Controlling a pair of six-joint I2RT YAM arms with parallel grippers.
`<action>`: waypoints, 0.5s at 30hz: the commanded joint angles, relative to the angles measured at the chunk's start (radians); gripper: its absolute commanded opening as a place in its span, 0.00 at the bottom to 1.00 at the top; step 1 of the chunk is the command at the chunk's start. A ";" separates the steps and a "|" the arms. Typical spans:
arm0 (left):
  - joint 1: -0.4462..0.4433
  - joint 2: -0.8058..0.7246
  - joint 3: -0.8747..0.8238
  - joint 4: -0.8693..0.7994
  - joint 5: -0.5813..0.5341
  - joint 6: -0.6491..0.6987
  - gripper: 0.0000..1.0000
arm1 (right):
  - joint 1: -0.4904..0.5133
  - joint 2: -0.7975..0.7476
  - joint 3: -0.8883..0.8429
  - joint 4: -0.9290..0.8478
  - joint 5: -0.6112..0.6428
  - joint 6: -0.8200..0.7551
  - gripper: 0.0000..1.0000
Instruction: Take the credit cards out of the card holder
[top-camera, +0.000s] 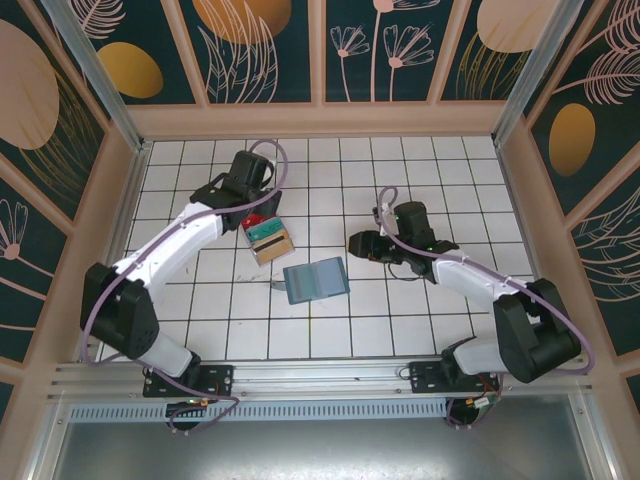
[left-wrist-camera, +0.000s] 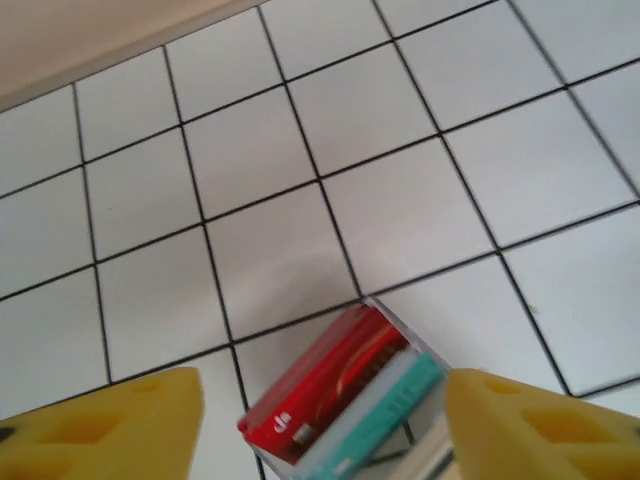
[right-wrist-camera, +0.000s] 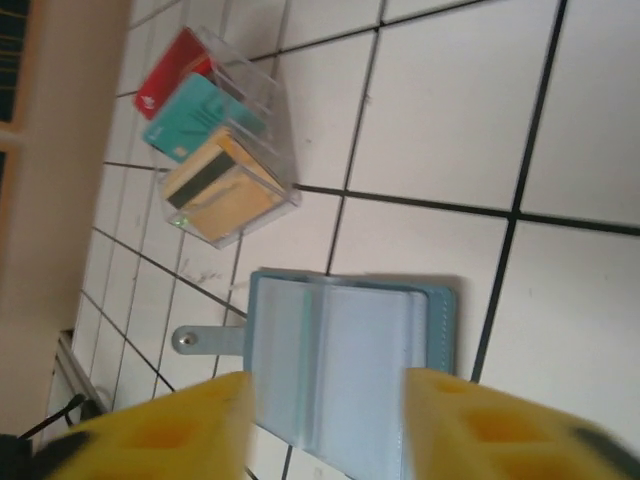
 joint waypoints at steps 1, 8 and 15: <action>0.006 -0.097 -0.082 -0.022 0.151 -0.258 0.55 | 0.043 0.031 0.033 -0.069 0.106 -0.040 0.13; -0.002 -0.249 -0.306 0.066 0.290 -0.577 0.49 | 0.116 0.072 0.006 -0.060 0.149 -0.022 0.00; -0.144 -0.350 -0.503 0.213 0.288 -0.823 0.51 | 0.162 0.136 -0.017 -0.036 0.158 -0.003 0.00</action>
